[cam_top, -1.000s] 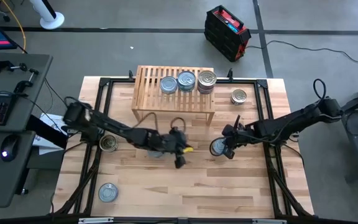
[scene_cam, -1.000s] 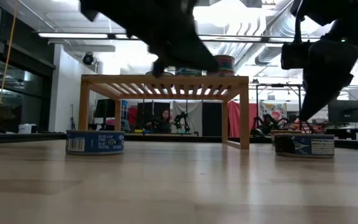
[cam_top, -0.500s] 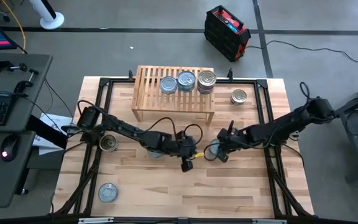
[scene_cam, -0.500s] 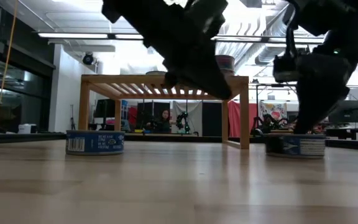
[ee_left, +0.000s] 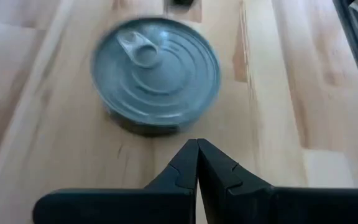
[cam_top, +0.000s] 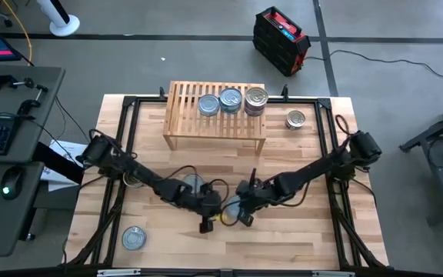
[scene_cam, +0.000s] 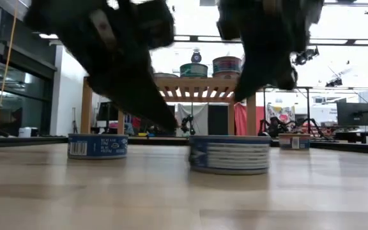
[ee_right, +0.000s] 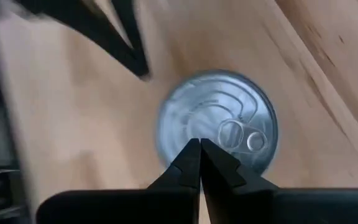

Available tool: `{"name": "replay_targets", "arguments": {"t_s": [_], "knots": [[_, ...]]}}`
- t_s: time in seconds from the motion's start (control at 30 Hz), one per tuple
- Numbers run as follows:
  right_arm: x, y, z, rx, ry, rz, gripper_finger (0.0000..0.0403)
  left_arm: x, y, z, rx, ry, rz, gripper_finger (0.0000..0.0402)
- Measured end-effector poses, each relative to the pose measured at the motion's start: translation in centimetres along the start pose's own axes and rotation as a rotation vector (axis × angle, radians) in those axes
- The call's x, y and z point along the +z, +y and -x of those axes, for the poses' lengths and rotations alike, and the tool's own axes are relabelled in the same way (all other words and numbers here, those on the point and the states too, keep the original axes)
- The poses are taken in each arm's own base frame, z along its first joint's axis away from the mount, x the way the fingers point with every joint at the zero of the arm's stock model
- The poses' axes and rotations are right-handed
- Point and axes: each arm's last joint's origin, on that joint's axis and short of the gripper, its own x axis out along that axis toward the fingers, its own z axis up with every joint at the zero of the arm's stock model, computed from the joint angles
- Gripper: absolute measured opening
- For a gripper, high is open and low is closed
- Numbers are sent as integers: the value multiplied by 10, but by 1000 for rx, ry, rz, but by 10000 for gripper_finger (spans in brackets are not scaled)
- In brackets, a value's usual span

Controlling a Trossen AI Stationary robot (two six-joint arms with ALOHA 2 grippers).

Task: Stack canned seafood by type on shelf
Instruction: Put the blue tuna can on the shelf

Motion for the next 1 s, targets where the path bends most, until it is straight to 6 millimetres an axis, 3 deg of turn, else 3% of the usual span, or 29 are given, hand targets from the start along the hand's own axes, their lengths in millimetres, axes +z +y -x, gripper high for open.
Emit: {"name": "replay_targets", "arguments": {"t_s": [0.07,0.23,0.4,0.5,0.7,1.0], "knots": [[3,14,11,0,2,19,0,-5,-1,13,11,-22,-20,0],[-15,24,25,-81,83,27,0,-5,5,31,21,-146,-64,0],[-32,14,7,-103,122,3,0,-10,18,20,48,-139,-131,0],[-30,6,-3,-111,86,-13,0,-15,24,9,49,-114,-131,0],[-29,-10,-21,-131,128,15,0,-14,22,0,28,-142,-113,0],[-26,-13,-34,-107,143,86,0,-11,18,-2,14,-169,-120,0]]}}
